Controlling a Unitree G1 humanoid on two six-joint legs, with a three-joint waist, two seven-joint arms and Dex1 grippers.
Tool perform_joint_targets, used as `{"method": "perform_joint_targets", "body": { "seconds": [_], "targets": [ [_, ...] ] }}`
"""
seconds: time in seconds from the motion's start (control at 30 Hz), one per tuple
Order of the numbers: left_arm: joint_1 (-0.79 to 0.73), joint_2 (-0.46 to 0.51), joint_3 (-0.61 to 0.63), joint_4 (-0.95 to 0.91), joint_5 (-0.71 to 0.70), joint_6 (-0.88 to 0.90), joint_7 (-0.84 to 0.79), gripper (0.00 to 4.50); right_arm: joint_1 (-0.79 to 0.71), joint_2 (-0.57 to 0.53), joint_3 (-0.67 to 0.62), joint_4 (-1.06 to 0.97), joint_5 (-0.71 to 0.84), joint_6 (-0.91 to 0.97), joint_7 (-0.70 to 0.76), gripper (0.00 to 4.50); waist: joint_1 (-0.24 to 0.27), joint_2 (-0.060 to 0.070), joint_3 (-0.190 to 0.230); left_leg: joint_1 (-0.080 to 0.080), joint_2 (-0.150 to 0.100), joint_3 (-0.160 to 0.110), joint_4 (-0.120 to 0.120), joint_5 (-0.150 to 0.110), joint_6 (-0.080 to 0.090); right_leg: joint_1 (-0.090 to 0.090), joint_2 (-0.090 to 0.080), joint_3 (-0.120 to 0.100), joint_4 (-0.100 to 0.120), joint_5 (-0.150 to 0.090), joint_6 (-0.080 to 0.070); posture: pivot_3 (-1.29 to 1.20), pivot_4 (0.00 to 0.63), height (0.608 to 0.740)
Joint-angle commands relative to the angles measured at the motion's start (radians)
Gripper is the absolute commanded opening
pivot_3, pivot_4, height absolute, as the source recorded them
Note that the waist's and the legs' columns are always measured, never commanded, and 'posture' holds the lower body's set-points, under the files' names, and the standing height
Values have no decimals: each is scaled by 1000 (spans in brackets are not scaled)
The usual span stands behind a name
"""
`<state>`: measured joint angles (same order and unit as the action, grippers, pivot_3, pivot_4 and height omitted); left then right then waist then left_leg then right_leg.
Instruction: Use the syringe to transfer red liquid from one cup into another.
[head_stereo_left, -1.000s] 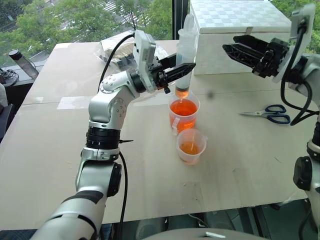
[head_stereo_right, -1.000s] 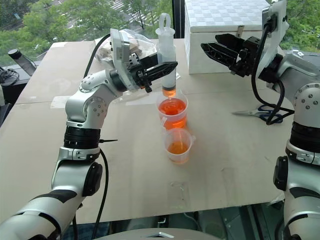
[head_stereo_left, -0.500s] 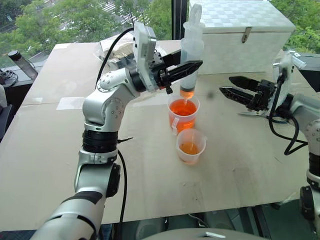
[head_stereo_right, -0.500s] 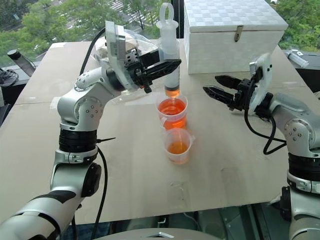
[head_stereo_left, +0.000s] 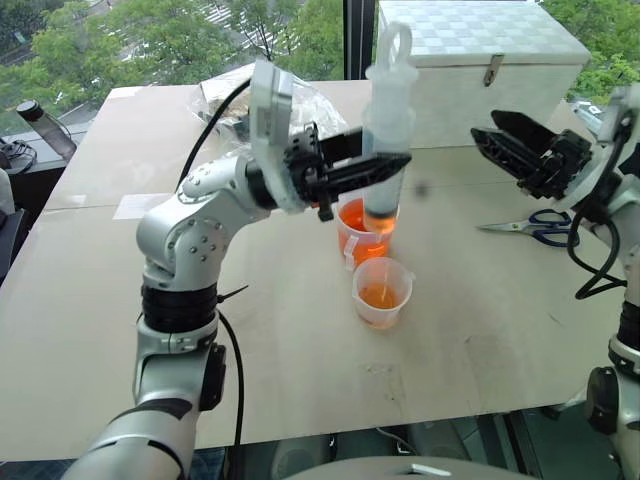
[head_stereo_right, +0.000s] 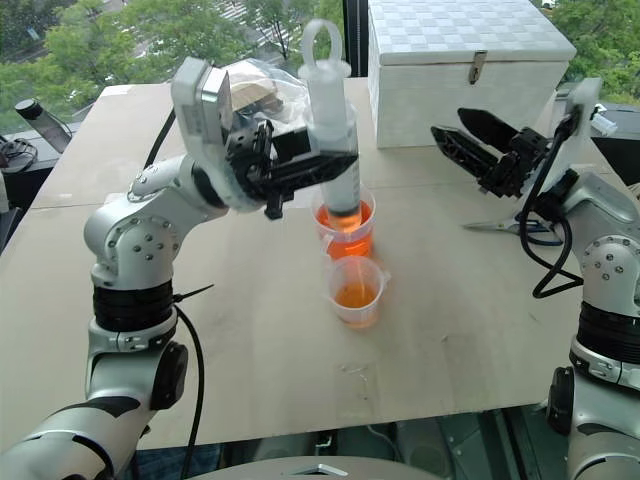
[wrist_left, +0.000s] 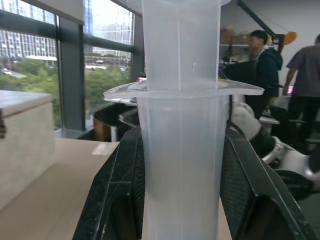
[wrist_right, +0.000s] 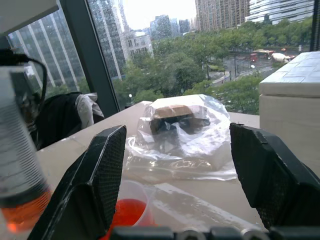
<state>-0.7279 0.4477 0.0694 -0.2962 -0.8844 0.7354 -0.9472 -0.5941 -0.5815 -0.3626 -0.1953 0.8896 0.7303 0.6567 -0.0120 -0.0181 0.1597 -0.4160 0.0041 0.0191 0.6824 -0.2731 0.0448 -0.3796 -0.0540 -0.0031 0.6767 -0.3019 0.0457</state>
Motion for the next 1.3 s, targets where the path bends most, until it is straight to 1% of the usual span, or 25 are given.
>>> {"method": "perform_joint_targets", "body": {
  "seconds": [0.03, 0.13, 0.17, 0.23, 0.33, 0.43, 0.53, 0.7, 0.8, 0.93, 1.13, 1.3],
  "targets": [
    [15, 19, 17, -81, -82, 37, -4, 1378, -47, -15, -69, -2, 47, -25, -21, 3467, 2, 0, 0, 0, 0, 0, 0, 0, 0, 0, 0, 0, 0, 0, 0, 0, 150, 740],
    [42, 43, -2, -98, -83, 43, -25, 1378, -60, 0, -105, -23, 143, 2, -37, 3467, 1, 0, 0, 0, 0, 0, 0, 0, 0, 0, 0, 0, 0, 0, 0, 0, 150, 740],
    [49, 43, -5, -97, -85, 43, -27, 1378, -59, 6, -114, -38, 201, 29, -53, 3467, 1, 0, 0, 1, 0, 0, 0, 0, 0, 0, 0, 0, 0, 0, 0, 0, 150, 740],
    [53, 39, -9, -93, -89, 42, -25, 1378, -49, 1, -113, -62, 268, 66, -62, 3467, 1, 0, 0, 1, 0, 0, 0, 0, 0, 0, 0, 0, 0, 0, 0, 0, 150, 740],
    [70, 43, -42, -90, -44, 14, -42, 1378, -15, -58, -76, -125, 315, 121, -11, 3467, 3, 0, 0, 1, 0, 0, 0, 0, 0, 0, 0, 0, 0, 0, 0, 0, 150, 740],
    [84, 51, -79, -76, 9, -24, -72, 1378, 5, -141, -41, -179, 359, 185, 46, 3467, 4, 0, 0, 0, 0, 0, 0, 0, 0, 0, 0, 0, -1, 0, 0, 0, 150, 740],
    [83, 35, -110, -59, 48, -61, -87, 1378, -3, -166, -2, -223, 357, 195, 5, 3467, 2, 0, 0, 0, 0, 0, 0, 0, 0, 1, 0, 0, -2, 0, 0, 0, 150, 740],
    [87, 13, -158, -37, 130, -136, -105, 1378, -26, -202, 28, -257, 430, 250, -73, 3467, 2, 0, 0, 1, 0, 0, 0, 0, 0, 1, 0, 0, -1, 0, 0, 0, 150, 740],
    [90, -3, -177, -25, 164, -169, -107, 1378, -43, -205, 34, -265, 494, 264, -143, 3467, 2, 0, 0, 0, 0, 0, 0, 0, 0, 1, 0, 0, -2, 0, 0, 0, 150, 740],
    [94, -13, -192, -11, 198, -202, -111, 1378, -40, -216, 10, -269, 618, 261, -189, 3467, 3, 0, 0, 0, 0, 0, 0, 0, 0, 1, 0, 0, -2, 0, 0, 0, 150, 740],
    [104, -32, -204, -21, 213, -211, -95, 1378, -25, -258, 28, -284, 679, 256, -218, 3467, 3, 0, 0, 0, 0, 0, 0, -1, 1, 1, 0, 0, -3, 0, 0, 0, 150, 740],
    [97, -45, -206, -16, 219, -214, -92, 1378, -22, -248, 66, -293, 594, 230, -255, 3467, 3, 0, 0, 0, 0, 0, 0, -1, 1, 1, 0, 0, -3, 0, 0, 0, 150, 740]
  ]
}}
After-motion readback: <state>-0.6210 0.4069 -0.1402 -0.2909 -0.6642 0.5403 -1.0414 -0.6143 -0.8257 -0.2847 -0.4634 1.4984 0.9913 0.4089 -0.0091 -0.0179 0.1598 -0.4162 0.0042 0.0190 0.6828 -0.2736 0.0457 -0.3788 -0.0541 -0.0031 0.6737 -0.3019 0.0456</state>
